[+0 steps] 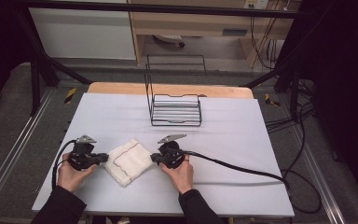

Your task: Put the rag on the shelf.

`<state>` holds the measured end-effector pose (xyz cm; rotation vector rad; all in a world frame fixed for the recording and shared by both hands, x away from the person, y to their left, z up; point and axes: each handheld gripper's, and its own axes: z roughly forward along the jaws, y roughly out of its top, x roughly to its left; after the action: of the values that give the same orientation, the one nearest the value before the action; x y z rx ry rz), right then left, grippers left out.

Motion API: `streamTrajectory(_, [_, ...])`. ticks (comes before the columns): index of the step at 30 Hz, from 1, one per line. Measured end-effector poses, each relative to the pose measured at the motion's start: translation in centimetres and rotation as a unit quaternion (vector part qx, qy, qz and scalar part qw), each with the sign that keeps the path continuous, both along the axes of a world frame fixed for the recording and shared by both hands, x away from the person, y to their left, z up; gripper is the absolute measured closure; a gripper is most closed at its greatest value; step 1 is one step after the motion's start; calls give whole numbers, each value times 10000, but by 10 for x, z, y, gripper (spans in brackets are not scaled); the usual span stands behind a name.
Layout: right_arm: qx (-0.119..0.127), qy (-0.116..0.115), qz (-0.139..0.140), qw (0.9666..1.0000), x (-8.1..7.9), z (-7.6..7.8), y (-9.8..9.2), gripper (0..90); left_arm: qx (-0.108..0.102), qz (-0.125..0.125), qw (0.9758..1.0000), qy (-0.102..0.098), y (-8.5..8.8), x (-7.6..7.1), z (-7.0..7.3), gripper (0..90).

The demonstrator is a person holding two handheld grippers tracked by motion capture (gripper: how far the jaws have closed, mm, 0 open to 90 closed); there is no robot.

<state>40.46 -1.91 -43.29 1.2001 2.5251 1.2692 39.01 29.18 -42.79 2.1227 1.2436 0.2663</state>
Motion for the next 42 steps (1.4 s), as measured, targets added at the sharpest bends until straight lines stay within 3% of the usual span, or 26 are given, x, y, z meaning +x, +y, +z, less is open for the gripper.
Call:
streamTrajectory(6, [-298, -114, 55, 9995, 8, 10, -9, 864, -86, -125, 9998, 143, -18, -23, 0, 838])
streamTrajectory(11, [-356, -346, 37, 9988, 16, 7, -11, 862, -16, -121, 9999, -36, -28, -45, -4, 831])
streamTrajectory(18, [-498, -511, -56, 9974, 21, -13, -6, 844, -15, -132, 9996, -250, -28, -44, -1, 768])
streamTrajectory(19, [-426, -531, -107, 9976, 21, -11, -8, 788, -32, -140, 9995, -298, -27, -42, 2, 690])
streamTrajectory(22, [-312, -652, -90, 9973, 19, -6, -13, 716, -135, -76, 9988, -469, -26, -32, 13, 614])
streamTrajectory(23, [-234, -736, -78, 9970, 17, 1, -18, 641, -142, -77, 9987, -493, -26, -27, 16, 517])
streamTrajectory(24, [-234, -736, -78, 9970, 17, 1, -18, 641, -159, -51, 9986, -502, -26, -22, 18, 517])
streamTrajectory(25, [-224, -865, -83, 9960, 14, 8, -22, 584, -183, -29, 9985, -520, -26, -16, 19, 453])
streamTrajectory(27, [-248, -920, -97, 9954, 12, 11, -24, 486, -244, -31, 9987, -456, -28, -4, 20, 430])
streamTrajectory(31, [-204, -959, -100, 9951, 8, 17, -38, 331, -112, -76, 9993, -360, -36, 20, 17, 352])
streamTrajectory(35, [-205, -943, -160, 9952, 2, 19, -51, 207, -78, -65, 9995, -313, -44, 36, 10, 354])
streamTrajectory(42, [-156, -801, -260, 9963, -4, 16, -71, 100, -195, 21, 9995, -227, -50, 55, -4, 484])
